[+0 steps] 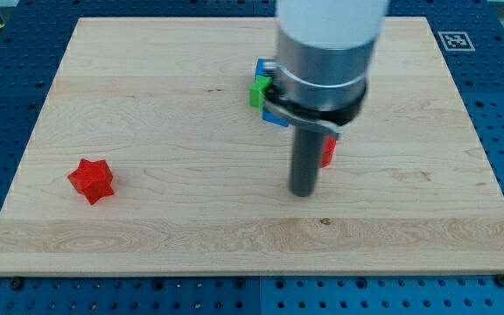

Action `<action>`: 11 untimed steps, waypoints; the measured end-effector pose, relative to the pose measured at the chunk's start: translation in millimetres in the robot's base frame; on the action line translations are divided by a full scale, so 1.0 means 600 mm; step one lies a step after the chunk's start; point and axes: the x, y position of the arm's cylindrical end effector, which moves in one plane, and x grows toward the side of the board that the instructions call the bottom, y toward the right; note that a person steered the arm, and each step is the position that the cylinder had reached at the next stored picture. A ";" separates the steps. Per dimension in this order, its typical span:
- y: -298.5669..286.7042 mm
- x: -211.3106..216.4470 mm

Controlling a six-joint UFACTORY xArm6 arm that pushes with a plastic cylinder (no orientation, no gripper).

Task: Move the red circle to the left side of the board

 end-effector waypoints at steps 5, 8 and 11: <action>-0.058 -0.135; -0.192 -0.167; -0.169 -0.109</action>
